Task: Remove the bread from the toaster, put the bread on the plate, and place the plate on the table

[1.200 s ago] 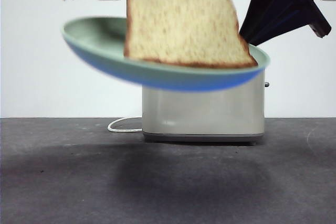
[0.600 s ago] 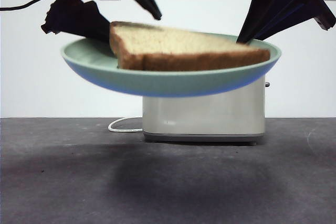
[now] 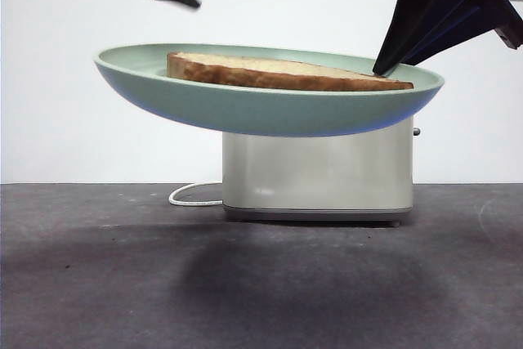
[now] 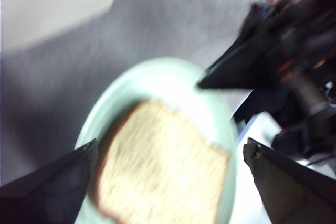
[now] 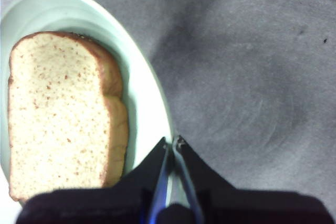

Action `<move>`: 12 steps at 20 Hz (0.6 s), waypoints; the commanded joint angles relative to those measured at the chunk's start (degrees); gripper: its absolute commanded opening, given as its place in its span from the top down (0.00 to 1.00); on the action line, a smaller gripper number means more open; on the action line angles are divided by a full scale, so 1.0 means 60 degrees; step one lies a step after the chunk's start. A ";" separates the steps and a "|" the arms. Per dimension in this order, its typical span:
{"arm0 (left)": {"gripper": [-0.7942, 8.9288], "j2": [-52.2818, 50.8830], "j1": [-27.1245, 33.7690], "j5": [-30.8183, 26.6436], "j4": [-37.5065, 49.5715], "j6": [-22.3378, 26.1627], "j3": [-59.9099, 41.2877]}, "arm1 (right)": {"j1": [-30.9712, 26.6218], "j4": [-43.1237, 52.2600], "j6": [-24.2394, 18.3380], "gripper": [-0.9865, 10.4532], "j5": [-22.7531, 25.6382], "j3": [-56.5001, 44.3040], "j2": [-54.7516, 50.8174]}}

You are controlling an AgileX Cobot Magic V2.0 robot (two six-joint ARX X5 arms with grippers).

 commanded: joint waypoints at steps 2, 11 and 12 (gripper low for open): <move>0.46 -0.0051 0.0004 0.0066 -0.0328 0.0455 0.0965 | -0.0066 0.0109 0.0007 0.93 0.0222 0.0033 -0.0044; 0.93 -0.1807 -0.0022 -0.1100 -0.1173 0.2073 0.1905 | -0.1570 0.0211 -0.0353 0.93 0.1166 0.0029 0.0849; 0.93 -0.2000 -0.0029 -0.1282 -0.1257 0.2215 0.1905 | -0.1694 0.0240 -0.0393 0.93 0.1137 0.0029 0.1096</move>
